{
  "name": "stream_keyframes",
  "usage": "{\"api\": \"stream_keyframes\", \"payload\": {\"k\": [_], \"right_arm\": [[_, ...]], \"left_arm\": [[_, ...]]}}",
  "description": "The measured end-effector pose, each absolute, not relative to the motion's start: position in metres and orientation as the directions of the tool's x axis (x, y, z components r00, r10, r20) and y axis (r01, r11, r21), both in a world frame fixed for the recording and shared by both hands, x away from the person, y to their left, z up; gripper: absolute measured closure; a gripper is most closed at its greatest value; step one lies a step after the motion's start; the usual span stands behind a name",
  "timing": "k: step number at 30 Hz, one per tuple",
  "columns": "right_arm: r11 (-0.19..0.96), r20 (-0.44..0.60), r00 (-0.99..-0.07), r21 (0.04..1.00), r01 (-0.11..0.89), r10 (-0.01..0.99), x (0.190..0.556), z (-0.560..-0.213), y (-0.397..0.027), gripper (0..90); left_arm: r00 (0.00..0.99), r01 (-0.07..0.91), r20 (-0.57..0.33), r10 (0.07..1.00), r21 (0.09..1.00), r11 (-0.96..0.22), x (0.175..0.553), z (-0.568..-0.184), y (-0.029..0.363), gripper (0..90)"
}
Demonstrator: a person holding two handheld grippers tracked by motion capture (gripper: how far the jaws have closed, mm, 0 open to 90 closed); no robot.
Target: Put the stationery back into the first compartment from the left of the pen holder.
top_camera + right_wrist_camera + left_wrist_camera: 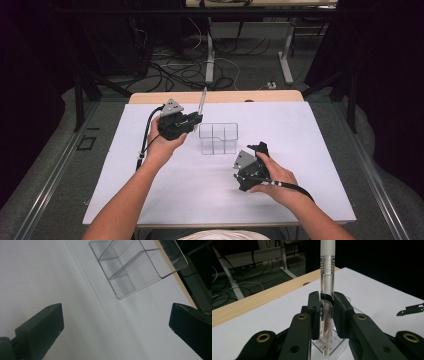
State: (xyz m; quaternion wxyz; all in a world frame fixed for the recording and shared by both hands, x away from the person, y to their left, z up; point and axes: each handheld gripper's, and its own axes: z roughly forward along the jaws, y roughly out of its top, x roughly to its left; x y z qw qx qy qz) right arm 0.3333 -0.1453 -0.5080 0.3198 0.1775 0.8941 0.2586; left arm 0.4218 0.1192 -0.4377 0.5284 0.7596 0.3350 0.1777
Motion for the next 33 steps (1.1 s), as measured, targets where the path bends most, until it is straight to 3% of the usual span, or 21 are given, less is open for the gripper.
{"api": "stream_keyframes", "payload": {"k": [13,33], "right_arm": [[0.727,-0.397,-0.707,0.643,0.24,0.585,0.338,-0.509,-0.157,0.0],[0.71,-0.374,-0.701,0.651,0.268,0.607,0.338,-0.511,-0.16,0.0]], "left_arm": [[0.7,0.327,-0.115,0.705,0.929,-0.173,0.429,-0.457,0.101,78.0],[0.671,0.378,-0.155,0.725,0.913,-0.154,0.434,-0.486,0.093,77.9]]}}
